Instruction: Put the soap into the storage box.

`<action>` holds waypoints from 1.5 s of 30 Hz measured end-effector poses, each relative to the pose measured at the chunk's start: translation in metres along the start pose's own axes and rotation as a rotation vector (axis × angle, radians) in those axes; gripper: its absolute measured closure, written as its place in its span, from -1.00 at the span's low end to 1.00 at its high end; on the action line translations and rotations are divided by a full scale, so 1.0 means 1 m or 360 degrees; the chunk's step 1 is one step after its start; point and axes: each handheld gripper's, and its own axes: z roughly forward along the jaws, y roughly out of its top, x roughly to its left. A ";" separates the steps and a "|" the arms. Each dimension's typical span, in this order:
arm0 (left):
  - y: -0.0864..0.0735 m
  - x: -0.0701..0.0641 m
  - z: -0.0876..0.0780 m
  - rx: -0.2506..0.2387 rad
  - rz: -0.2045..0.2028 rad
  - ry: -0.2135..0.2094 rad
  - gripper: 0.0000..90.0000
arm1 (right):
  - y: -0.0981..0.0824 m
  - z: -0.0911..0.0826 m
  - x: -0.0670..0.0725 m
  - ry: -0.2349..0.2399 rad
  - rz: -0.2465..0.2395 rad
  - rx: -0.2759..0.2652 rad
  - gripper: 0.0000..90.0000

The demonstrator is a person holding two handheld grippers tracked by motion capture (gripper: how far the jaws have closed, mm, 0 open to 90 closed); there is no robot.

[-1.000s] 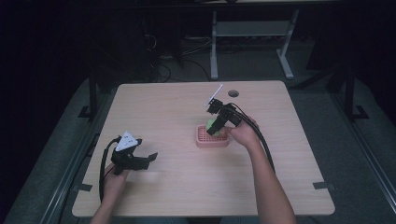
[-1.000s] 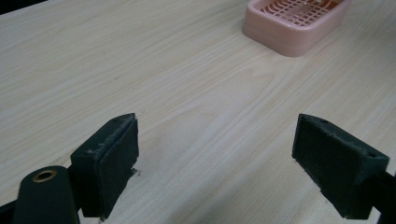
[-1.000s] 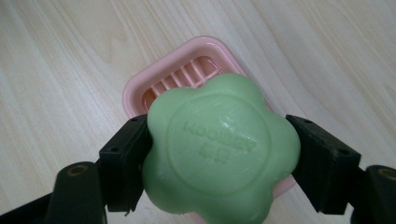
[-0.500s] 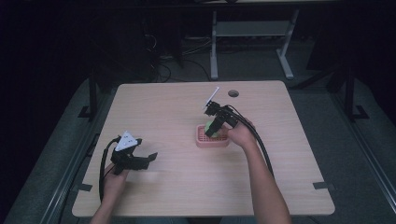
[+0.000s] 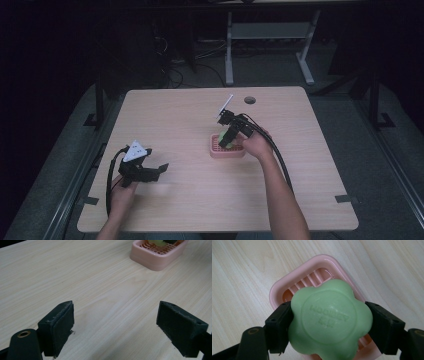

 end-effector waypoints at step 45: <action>0.000 0.000 0.000 -0.0001 0.0000 0.0001 -0.68 | 0.001 0.008 0.000 0.0007 0.0011 0.0039 -0.43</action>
